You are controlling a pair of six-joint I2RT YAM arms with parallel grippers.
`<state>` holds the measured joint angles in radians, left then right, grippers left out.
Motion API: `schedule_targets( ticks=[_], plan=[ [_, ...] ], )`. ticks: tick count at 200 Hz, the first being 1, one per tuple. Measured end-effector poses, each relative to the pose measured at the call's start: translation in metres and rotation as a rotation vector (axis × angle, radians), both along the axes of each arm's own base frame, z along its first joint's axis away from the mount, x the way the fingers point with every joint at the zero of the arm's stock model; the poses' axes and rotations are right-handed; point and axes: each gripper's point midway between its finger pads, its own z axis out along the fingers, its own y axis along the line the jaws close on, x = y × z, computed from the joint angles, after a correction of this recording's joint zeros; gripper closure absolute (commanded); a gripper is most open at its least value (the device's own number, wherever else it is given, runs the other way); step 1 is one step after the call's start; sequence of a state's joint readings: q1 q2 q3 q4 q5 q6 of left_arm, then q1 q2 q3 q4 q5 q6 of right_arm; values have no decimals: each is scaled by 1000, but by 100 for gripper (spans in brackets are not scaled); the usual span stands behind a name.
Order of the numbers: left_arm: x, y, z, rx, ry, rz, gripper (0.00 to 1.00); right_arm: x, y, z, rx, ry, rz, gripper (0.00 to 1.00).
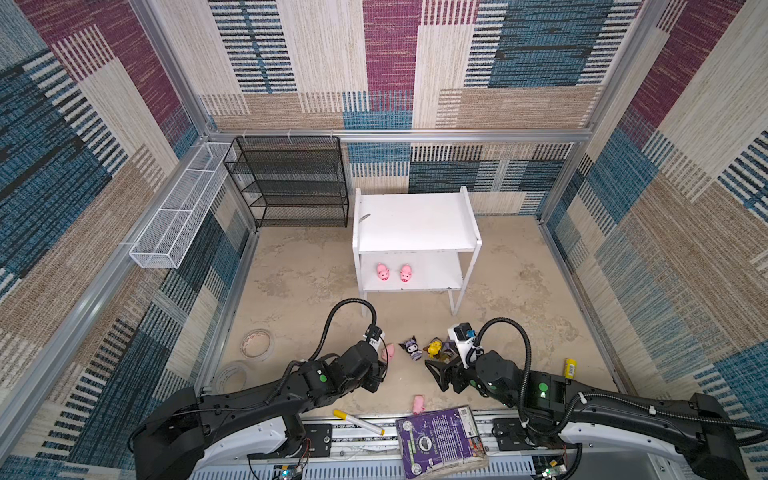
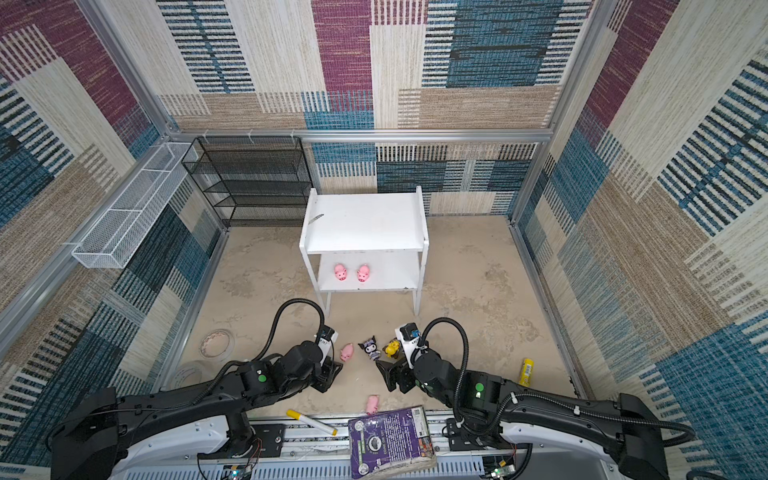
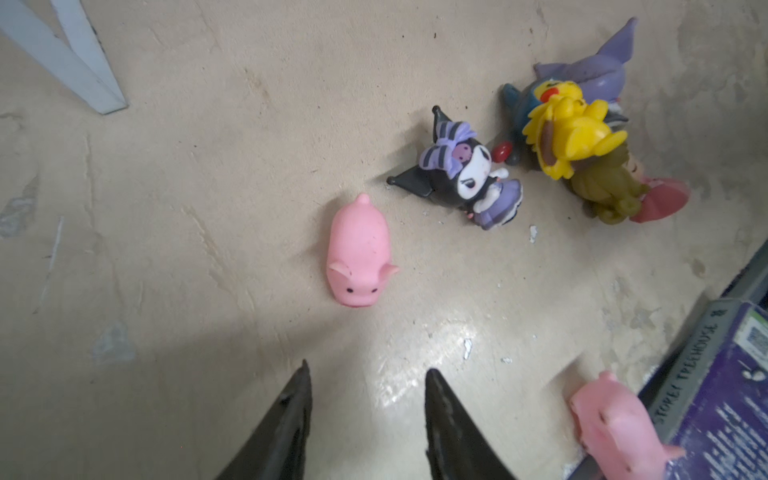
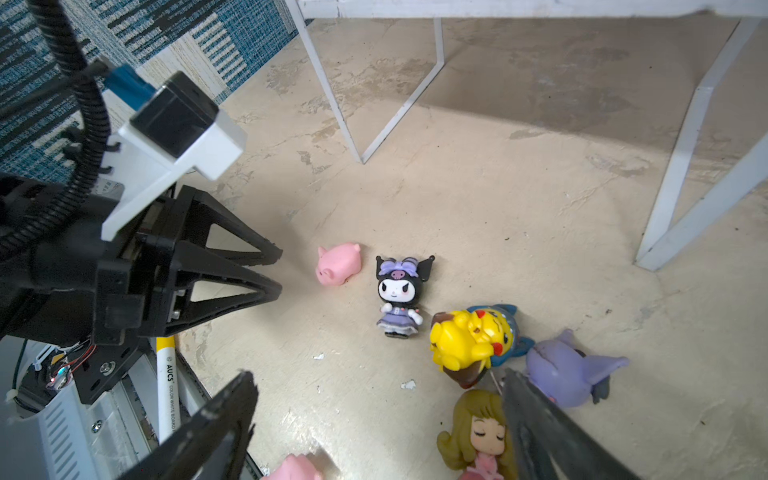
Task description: Place and organize the plastic toys onto the shelf
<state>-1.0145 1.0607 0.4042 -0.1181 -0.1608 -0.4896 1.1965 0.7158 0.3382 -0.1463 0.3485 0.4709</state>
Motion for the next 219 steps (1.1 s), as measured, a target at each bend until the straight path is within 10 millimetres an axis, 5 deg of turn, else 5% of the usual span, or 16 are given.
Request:
schedule_targets(
  ticks=[120,219],
  plan=[
    [11,-24,-23,88,29,-56,60,-1,-3,-1,42,23,-20,8],
    [11,-50,-13,54,50,-135,61,-3,-1,-8,24,42,-10,8]
  ],
)
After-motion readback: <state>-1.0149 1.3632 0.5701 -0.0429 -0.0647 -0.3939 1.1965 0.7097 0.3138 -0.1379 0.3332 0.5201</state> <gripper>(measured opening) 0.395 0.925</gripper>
